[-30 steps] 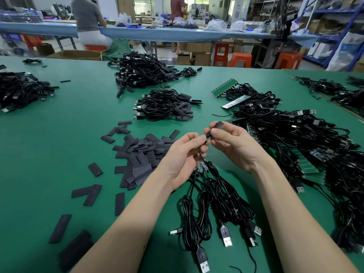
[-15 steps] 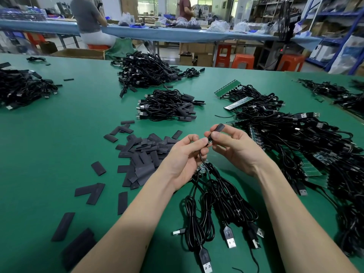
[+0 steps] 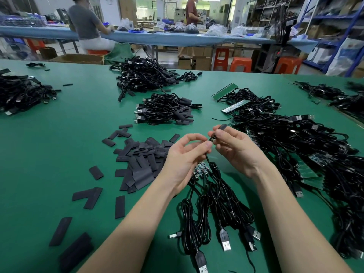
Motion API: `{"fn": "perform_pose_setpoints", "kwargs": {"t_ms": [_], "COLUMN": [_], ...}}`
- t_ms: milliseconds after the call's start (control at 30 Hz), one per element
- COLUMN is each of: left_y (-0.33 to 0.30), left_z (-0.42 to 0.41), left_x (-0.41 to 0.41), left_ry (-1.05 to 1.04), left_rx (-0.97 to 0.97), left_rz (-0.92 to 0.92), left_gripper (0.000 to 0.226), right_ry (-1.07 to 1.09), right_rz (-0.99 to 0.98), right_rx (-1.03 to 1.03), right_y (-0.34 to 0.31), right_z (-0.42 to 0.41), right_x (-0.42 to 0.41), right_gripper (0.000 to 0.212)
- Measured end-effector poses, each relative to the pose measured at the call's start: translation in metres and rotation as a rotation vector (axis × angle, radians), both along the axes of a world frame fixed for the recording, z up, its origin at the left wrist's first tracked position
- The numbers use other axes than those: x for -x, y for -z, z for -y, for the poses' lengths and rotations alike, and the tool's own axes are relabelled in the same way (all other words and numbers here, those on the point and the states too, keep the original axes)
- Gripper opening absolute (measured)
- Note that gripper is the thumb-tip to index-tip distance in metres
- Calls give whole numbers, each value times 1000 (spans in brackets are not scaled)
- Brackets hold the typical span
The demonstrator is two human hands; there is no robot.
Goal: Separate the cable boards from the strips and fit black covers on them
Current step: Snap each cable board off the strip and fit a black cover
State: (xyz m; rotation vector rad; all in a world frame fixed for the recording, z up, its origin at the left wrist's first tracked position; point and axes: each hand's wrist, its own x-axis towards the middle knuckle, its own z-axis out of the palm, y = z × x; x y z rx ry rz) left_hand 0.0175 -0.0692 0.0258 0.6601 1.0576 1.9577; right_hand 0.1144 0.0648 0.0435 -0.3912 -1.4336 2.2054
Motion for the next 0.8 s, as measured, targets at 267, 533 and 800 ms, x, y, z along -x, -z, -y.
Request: {"fn": "perform_pose_setpoints", "kwargs": {"t_ms": [267,533,800], "left_y": [-2,-1,0], "left_z": [0,0,0], "left_x": [-5,-6,-7], "left_ry": [-105,-124,-157], "left_rx": [-13,-10,-9], "left_rz": [-53,-49,-67], "left_gripper": [17,11,15], "right_ry": [-69,-117,-151], "right_rz": [-5,11,1], "right_rx": [42,25,31], "right_y": [2,5,7], "right_z": [-1,-1,-1], "right_x": [0,2,2], "right_gripper": [8,22,43]}}
